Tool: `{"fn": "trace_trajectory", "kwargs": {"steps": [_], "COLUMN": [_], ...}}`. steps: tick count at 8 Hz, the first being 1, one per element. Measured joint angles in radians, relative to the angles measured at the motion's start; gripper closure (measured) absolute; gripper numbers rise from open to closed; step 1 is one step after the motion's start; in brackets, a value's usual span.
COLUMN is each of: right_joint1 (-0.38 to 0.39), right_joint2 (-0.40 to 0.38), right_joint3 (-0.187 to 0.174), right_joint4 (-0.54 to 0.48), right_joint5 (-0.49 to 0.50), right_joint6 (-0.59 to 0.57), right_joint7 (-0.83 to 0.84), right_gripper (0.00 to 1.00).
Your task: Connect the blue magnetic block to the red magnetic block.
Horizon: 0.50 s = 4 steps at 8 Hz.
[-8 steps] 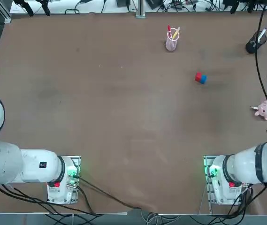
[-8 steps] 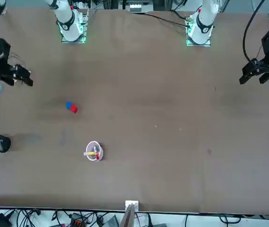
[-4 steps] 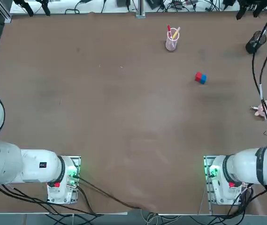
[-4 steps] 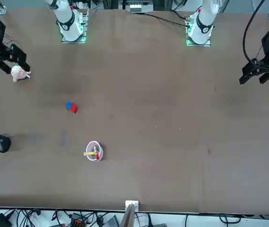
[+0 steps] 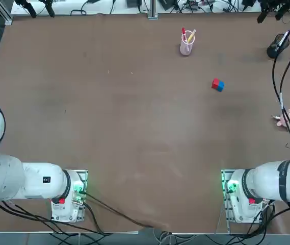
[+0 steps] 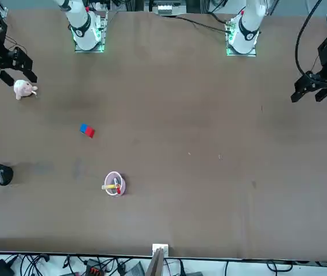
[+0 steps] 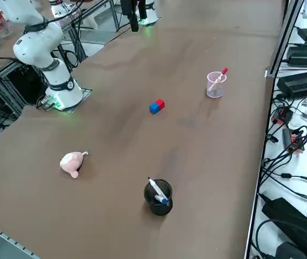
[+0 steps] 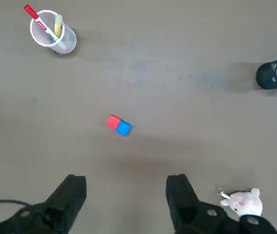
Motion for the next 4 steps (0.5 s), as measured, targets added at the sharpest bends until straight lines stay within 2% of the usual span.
{"fn": "trace_trajectory", "kwargs": {"steps": [4], "right_joint1": [0.0], "right_joint2": [0.027], "right_joint3": [0.0], "right_joint4": [0.02], "right_joint5": [0.007], "right_joint6": [0.0], "right_joint7": [0.006], "right_gripper": [0.0]}}
